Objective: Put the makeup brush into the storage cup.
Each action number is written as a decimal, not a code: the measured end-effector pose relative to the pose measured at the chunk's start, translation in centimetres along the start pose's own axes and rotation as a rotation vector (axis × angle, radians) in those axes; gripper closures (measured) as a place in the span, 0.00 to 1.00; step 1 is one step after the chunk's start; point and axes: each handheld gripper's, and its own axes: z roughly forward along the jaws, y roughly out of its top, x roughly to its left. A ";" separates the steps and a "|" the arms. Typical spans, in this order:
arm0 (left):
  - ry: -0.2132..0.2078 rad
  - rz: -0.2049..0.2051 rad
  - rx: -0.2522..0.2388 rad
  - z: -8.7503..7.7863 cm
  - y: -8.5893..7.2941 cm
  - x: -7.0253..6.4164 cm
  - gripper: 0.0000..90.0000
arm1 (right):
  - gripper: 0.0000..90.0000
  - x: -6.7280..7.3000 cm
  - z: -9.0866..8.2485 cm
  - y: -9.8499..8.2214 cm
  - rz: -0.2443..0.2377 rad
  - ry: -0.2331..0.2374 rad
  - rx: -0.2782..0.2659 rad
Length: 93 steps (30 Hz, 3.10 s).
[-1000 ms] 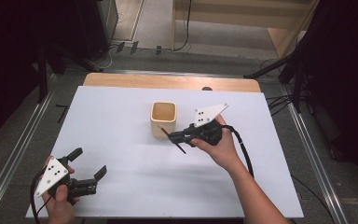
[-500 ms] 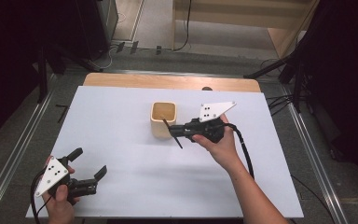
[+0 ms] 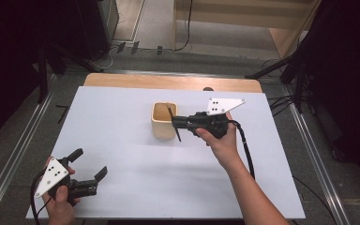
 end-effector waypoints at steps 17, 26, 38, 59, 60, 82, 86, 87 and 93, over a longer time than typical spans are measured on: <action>-0.001 0.002 -0.001 0.0 0.0 0.0 0.00 | 0.94 -1.4 0.4 -0.1 0.051 -0.084 -0.107; -0.002 0.002 -0.001 0.0 0.0 0.0 0.00 | 0.94 -1.8 1.0 -0.2 0.047 -0.119 -0.146; -0.002 0.005 -0.006 -0.1 0.0 0.1 0.00 | 0.94 -2.6 1.3 0.3 0.056 -0.154 -0.168; -0.003 0.004 -0.002 0.0 0.0 0.1 0.00 | 0.94 -4.1 2.8 -0.2 0.090 -0.196 -0.201; -0.003 0.002 -0.002 0.0 0.0 0.1 0.00 | 0.94 -4.2 2.9 -0.3 0.087 -0.200 -0.199; -0.004 0.003 -0.001 0.0 0.0 0.1 0.00 | 0.94 -4.8 4.1 -1.5 0.086 -0.241 -0.158; -0.004 0.002 -0.005 -0.1 0.0 0.1 0.00 | 0.94 -4.9 4.1 -1.9 0.092 -0.245 -0.153; -0.003 0.002 -0.005 -0.1 0.0 0.1 0.00 | 0.94 -4.8 4.1 -2.0 0.094 -0.244 -0.151; -0.003 0.003 -0.005 -0.1 0.0 0.1 0.00 | 0.94 -4.9 4.2 -2.9 0.111 -0.264 -0.144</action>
